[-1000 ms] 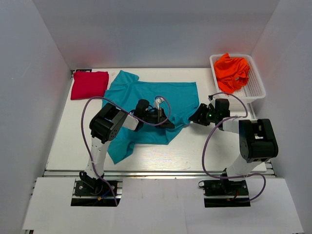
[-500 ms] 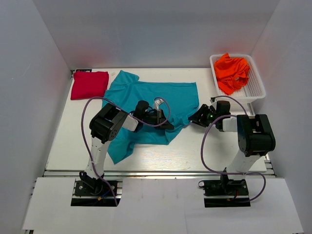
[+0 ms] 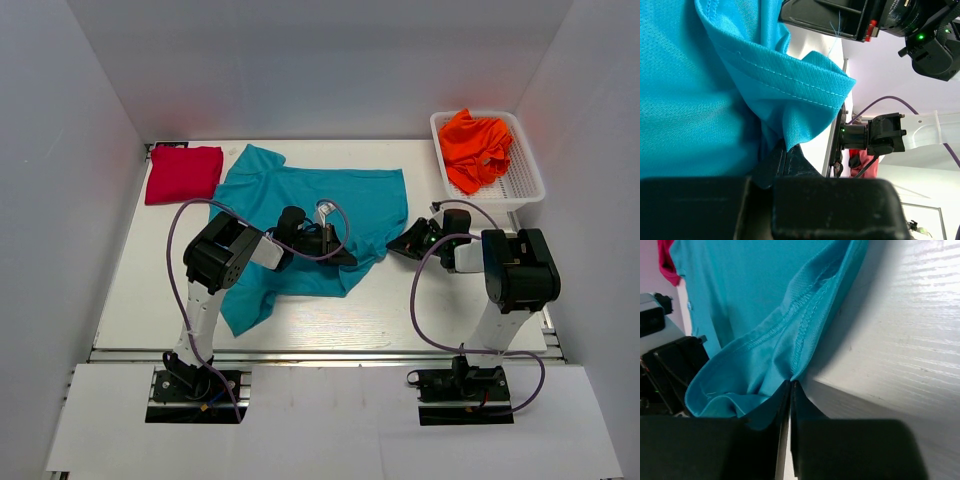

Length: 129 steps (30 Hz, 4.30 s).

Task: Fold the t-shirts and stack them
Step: Flatten out the tshirt

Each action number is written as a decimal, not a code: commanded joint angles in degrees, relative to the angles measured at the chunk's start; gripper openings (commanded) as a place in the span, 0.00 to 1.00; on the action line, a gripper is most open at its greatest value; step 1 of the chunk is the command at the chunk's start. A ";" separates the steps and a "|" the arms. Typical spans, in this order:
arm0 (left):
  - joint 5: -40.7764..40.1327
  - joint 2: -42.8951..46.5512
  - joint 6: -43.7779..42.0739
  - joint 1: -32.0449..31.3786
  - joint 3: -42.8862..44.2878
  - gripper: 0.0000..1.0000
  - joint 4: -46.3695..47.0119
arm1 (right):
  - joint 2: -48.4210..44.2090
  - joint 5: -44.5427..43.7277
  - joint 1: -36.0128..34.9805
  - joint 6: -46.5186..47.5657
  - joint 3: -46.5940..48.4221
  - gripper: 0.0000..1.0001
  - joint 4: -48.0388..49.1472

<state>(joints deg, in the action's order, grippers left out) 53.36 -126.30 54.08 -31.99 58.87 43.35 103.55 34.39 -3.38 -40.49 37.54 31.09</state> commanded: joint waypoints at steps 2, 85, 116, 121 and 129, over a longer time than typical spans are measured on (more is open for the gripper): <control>-0.01 1.76 -0.65 0.26 -0.16 0.00 1.38 | -1.15 1.91 0.12 -0.21 -0.63 0.02 4.15; -30.69 24.26 -37.83 8.78 -5.96 1.00 -47.57 | -11.53 -21.31 -13.41 21.68 18.01 0.56 -52.63; -31.39 23.64 -37.83 9.84 -5.43 1.00 -48.10 | -18.46 -40.26 -13.06 15.97 13.00 0.02 -67.11; -31.39 23.64 -37.83 10.37 -5.43 1.00 -48.63 | -20.92 -44.14 -12.62 11.05 8.62 0.08 -74.06; -32.01 23.64 -38.35 10.89 -5.43 1.00 -49.95 | -32.86 -50.74 -11.83 -0.03 4.55 0.90 -86.37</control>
<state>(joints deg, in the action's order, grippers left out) 23.73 -102.21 16.56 -22.00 54.68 -1.52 75.94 -11.35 -15.77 -35.27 40.86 -48.95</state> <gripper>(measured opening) 0.993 0.895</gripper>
